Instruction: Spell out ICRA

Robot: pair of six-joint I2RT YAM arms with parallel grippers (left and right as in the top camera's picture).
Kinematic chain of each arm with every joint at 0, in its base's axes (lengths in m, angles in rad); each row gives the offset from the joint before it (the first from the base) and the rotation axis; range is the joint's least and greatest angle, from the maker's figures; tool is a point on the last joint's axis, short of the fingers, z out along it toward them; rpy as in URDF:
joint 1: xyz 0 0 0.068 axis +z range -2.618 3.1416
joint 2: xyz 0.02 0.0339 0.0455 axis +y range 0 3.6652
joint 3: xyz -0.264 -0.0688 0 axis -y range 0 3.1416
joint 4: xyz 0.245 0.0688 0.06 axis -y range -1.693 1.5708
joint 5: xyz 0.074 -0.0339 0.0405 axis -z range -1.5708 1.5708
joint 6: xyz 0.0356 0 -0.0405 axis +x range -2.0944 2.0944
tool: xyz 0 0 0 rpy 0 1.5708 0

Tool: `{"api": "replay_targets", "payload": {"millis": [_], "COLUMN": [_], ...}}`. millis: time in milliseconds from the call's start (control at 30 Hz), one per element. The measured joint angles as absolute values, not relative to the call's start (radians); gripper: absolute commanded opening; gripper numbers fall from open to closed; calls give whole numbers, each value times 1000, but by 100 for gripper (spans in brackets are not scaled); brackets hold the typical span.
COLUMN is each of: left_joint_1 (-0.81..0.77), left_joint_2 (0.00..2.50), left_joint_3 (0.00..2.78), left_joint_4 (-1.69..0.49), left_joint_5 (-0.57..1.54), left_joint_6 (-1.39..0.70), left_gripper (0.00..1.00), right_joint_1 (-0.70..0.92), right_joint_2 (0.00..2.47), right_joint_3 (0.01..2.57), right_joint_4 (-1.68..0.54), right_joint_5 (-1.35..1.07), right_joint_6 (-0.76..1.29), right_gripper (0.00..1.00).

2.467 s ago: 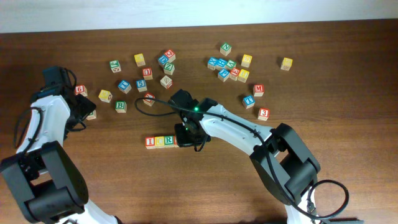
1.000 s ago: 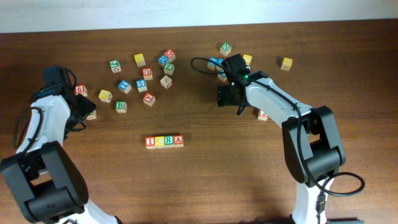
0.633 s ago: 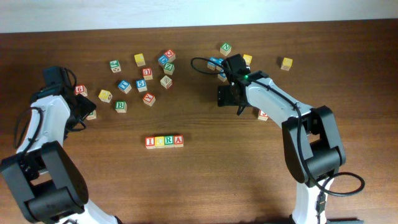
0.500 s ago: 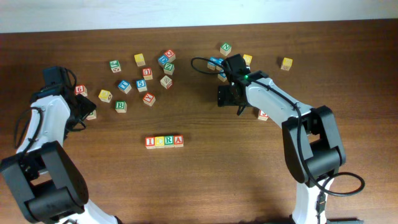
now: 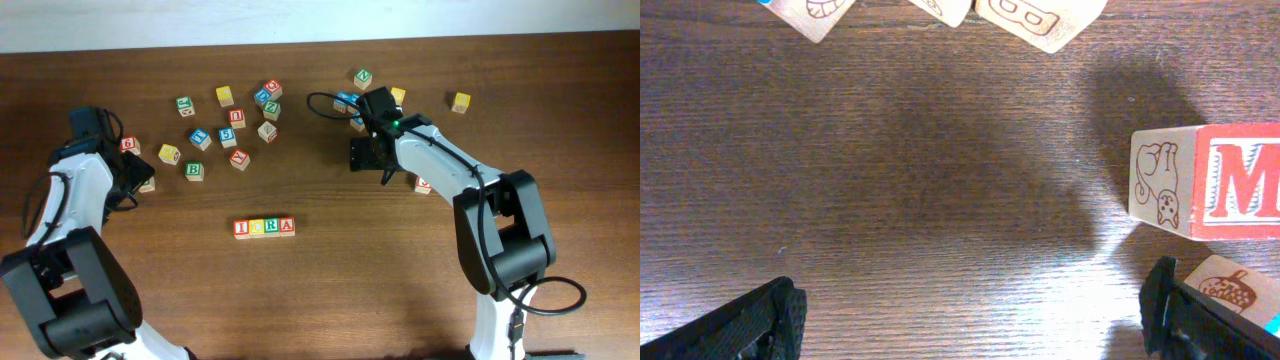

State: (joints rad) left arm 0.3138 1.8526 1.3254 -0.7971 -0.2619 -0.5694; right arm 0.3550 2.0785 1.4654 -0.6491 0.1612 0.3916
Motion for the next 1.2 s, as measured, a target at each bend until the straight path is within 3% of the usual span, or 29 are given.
{"api": "replay_targets", "payload": {"millis": [900,1200], "left_joint_1": [314,314], "left_joint_2": [1840,1594], "left_joint_3": [1325,1308], "left_joint_4": [-797,-795], "left_joint_5": [-262,-262], "left_joint_6": [-569,-569], "left_gripper": [99,99], "right_joint_1": [355,355], "right_joint_2": [2078,2078], "right_joint_3": [1466,1466], "right_joint_4": [-649,-650], "right_joint_5": [161,161], "right_joint_6": [392,392], "right_gripper": [98,98]}}
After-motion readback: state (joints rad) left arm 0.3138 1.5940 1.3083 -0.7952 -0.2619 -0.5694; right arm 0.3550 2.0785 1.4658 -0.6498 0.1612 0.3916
